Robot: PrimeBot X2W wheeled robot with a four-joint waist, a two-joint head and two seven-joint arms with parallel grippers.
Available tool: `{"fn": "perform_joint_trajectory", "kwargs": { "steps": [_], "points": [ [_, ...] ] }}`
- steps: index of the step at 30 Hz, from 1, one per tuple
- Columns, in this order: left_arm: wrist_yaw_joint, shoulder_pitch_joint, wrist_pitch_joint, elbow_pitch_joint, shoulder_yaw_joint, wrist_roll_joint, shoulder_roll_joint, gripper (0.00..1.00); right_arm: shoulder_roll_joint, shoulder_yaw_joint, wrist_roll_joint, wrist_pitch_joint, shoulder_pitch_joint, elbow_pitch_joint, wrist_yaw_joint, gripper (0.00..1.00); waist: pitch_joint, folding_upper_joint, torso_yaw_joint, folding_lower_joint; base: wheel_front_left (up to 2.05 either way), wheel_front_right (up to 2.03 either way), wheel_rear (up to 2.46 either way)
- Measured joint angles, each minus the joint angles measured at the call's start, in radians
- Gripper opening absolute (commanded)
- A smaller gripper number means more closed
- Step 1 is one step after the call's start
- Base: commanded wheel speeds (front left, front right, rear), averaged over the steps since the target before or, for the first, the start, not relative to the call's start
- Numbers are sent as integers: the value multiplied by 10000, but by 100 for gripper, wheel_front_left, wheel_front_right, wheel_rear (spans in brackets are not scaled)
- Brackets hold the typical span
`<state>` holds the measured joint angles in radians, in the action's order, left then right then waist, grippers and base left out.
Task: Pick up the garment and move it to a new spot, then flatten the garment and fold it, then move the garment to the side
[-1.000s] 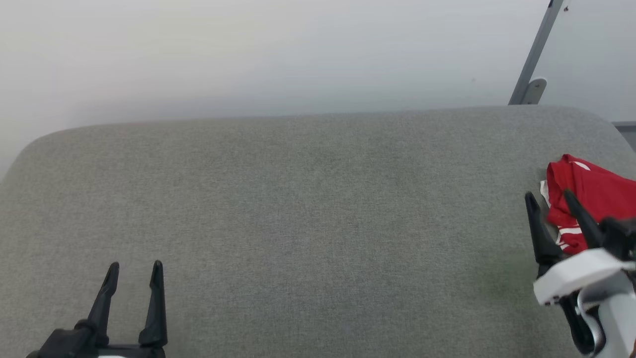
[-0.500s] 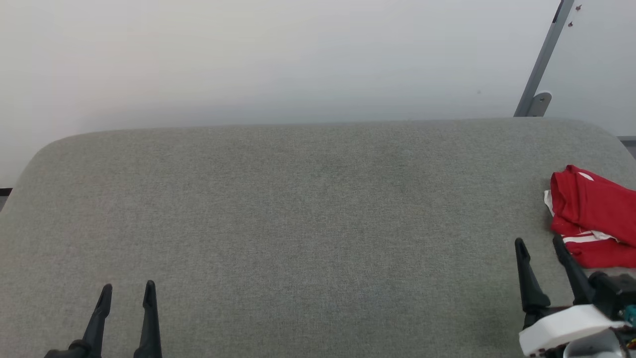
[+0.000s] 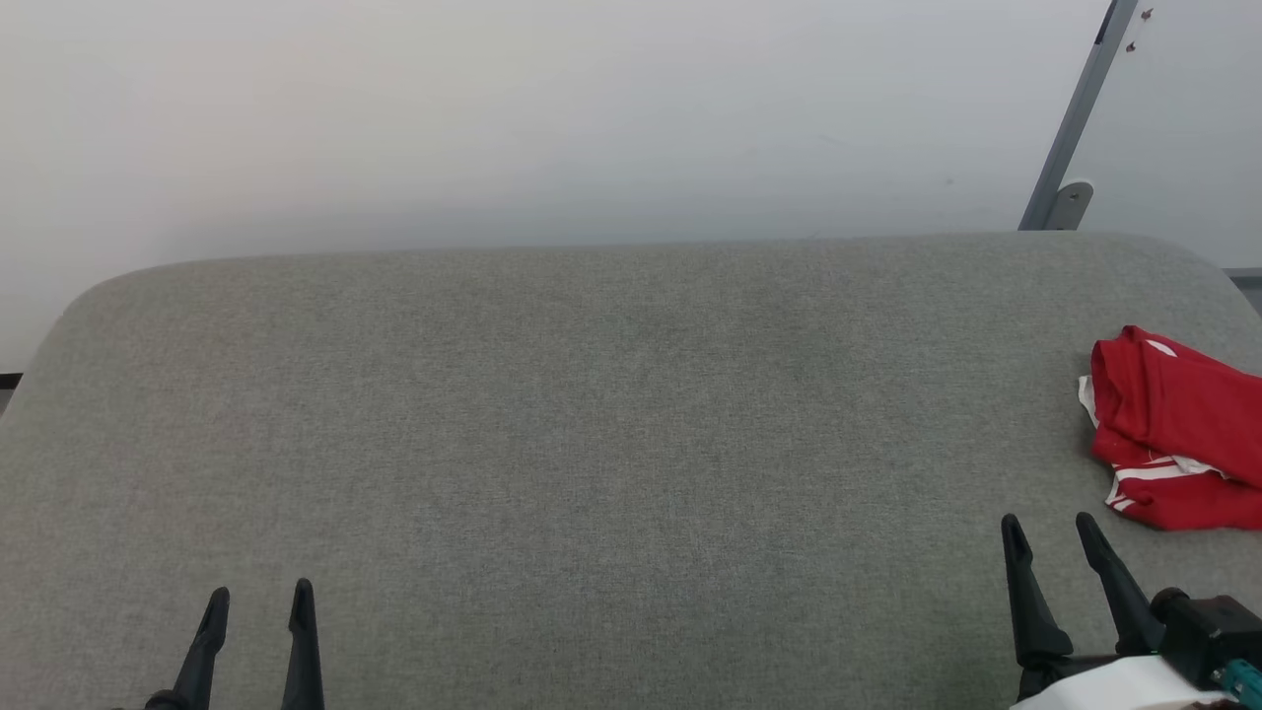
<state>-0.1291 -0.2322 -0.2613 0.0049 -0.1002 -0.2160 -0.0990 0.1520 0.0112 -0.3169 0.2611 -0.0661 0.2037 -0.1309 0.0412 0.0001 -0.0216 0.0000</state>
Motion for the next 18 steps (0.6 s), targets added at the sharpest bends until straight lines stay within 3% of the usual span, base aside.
{"fn": "perform_joint_trajectory", "kwargs": {
  "steps": [18],
  "points": [
    [0,12,0,-42,-109,527,96,100,-293,125,182,0,-258,-253,2,100,4,0,-3,0,0,0,0]
  ]
}}
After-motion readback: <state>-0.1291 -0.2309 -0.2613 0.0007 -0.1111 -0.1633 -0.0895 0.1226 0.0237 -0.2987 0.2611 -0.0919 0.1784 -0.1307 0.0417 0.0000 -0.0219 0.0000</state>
